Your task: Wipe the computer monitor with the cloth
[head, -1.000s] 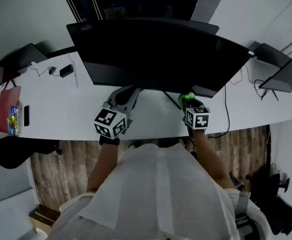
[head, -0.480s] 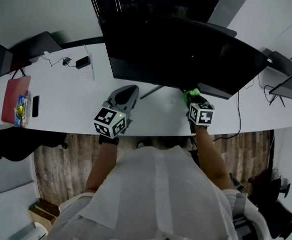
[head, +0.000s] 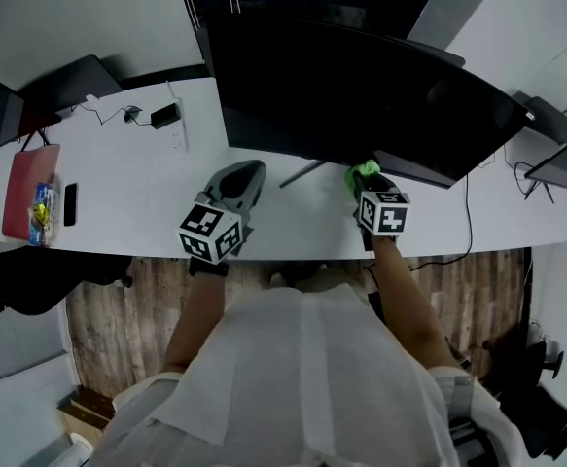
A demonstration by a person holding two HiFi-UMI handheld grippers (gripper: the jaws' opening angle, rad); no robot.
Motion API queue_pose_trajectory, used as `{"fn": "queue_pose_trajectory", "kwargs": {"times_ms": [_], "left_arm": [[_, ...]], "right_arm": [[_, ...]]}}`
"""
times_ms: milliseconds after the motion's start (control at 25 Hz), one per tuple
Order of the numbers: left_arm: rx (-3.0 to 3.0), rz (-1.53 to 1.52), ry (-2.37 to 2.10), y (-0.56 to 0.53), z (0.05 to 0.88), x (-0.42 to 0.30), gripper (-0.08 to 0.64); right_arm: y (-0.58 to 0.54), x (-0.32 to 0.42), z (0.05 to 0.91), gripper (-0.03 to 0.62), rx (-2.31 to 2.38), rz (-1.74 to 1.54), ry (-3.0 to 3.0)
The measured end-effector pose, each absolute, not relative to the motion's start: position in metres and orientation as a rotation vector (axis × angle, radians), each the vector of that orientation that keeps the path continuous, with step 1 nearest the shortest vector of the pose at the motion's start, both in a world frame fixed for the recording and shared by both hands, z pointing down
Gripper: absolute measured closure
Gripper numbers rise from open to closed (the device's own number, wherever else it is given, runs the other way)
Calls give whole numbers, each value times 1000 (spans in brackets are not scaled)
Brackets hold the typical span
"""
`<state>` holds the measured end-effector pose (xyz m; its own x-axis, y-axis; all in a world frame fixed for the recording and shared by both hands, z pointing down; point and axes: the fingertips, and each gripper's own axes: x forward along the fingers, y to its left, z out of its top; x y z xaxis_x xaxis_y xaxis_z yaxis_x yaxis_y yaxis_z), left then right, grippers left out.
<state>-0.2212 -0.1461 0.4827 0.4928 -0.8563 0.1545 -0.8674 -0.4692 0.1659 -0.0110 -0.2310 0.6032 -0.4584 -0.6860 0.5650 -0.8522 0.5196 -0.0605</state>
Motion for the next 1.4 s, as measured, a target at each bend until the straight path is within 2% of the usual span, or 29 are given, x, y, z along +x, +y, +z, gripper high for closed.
{"fn": "queue_pose_trajectory", "kwargs": {"times_ms": [600, 1120, 1400], "left_arm": [[2484, 86, -1544, -154, 470, -210, 531], [2509, 145, -1496, -165, 485, -261, 531], [2577, 162, -1388, -172, 487, -310, 531]], "right_arm": [[-233, -22, 594, 522, 1129, 420, -2358], [-227, -54, 590, 522, 1228, 290, -2459], [-218, -108, 596, 522, 1331, 285, -2458]]}}
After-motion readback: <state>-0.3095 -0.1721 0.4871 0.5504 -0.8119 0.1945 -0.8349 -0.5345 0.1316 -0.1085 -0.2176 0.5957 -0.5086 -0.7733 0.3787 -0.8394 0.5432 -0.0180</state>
